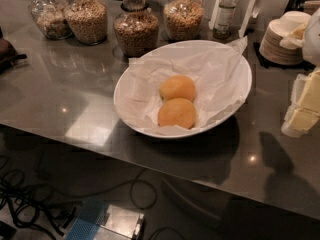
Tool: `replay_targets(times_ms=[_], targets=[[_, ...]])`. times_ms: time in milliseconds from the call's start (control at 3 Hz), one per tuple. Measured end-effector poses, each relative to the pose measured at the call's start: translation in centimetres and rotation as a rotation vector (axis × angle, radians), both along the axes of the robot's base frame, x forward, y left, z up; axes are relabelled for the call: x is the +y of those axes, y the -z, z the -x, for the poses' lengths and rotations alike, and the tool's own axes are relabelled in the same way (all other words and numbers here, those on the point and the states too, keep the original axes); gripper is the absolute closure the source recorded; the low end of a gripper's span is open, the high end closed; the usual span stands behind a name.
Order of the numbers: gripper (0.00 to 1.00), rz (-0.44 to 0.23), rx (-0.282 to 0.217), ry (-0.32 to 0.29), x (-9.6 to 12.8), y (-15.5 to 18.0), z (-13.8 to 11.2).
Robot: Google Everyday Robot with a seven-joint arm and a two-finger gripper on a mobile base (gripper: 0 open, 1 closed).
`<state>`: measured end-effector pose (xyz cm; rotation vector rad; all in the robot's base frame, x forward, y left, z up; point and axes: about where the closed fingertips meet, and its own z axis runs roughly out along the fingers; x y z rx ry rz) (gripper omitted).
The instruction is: Pick orange from white bowl
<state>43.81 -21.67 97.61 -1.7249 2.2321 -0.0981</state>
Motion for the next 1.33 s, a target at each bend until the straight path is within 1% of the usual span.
replay_targets(times_ms=[333, 667, 1000, 1333], targets=[[0.00, 0.000, 0.000, 0.000, 0.0, 0.0, 0.0], [0.00, -0.040, -0.020, -0.036, 1.8, -0.4, -1.4], [0.00, -0.141, -0.040, -0.119, 5.3, -1.6, -4.0], [0.00, -0.242, -0.052, -0.190, 8.9, -3.9, -6.8]])
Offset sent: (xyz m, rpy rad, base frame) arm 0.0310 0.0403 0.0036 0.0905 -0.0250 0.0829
